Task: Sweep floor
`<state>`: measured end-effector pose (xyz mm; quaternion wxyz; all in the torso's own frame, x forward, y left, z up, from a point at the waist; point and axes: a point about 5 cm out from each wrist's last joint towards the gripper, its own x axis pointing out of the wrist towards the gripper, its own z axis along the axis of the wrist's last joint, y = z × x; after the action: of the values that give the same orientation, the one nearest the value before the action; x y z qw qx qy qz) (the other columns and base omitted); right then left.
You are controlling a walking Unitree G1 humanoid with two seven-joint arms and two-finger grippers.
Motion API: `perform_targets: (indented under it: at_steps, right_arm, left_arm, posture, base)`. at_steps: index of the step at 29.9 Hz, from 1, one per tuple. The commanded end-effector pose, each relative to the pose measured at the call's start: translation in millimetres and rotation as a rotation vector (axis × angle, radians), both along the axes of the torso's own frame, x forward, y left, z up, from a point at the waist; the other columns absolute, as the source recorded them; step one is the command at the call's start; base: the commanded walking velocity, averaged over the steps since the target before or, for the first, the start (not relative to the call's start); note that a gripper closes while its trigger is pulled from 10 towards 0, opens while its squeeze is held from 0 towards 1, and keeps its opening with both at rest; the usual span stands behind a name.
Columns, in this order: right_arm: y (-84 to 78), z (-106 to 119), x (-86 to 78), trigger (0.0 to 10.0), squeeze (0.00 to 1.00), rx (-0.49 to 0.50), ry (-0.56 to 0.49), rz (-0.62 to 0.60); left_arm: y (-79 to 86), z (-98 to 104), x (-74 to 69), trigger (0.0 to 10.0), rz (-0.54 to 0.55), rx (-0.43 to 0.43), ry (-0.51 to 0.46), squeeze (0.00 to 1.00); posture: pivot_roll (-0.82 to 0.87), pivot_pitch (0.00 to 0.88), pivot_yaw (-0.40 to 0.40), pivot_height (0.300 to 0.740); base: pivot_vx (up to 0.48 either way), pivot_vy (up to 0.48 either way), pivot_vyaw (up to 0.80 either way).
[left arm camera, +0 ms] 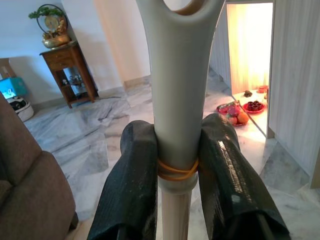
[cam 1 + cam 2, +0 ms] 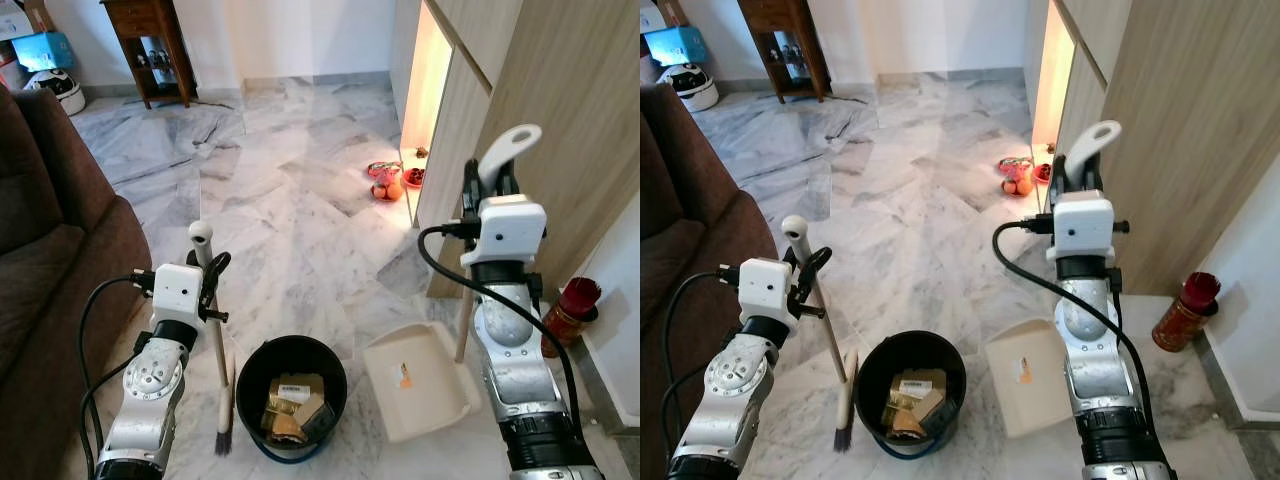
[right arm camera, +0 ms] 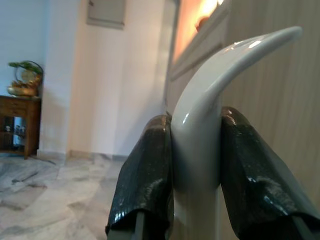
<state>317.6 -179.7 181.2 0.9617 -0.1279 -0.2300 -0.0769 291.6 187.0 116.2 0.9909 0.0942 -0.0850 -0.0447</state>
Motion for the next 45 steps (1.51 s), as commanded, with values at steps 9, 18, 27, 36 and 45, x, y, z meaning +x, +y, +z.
perform_targets:
  at_steps: [9,18,27,36,45]
  right_arm:
    - [-10.7,-17,5.8,10.0,0.0,0.126,0.049,0.01]
    - [-8.9,-32,8.4,10.0,0.0,0.159,0.105,0.039]
    - [-21.8,-35,6.6,10.0,0.0,0.128,0.105,0.007]
    - [-27.8,-48,3.3,10.0,0.0,0.111,0.133,-0.045]
    - [-35.7,-60,1.8,10.0,0.0,0.071,0.167,-0.111]
  left_arm:
    - [12.8,6,-0.8,10.0,0.039,-0.009,-0.042,0.0]
    - [13.9,9,-6.2,10.0,0.054,-0.003,-0.06,0.0]
    - [11.4,2,-16.0,10.0,0.068,-0.017,-0.048,0.0]
    - [9.1,-3,-20.9,10.0,0.069,-0.025,-0.033,0.0]
    - [11.6,1,-22.5,10.0,0.07,-0.02,-0.042,0.0]
  posture:
    - [-0.04,0.004,0.068,0.74]
    - [0.03,0.0,0.029,0.74]
    - [0.03,0.002,0.002,0.74]
    - [0.05,0.002,-0.009,0.74]
    - [0.06,0.0,-0.005,0.74]
  base:
    - [0.0,0.0,0.0]
    - [0.0,0.0,0.0]
    - [0.0,0.0,0.0]
    - [0.0,0.0,0.0]
    - [0.0,0.0,0.0]
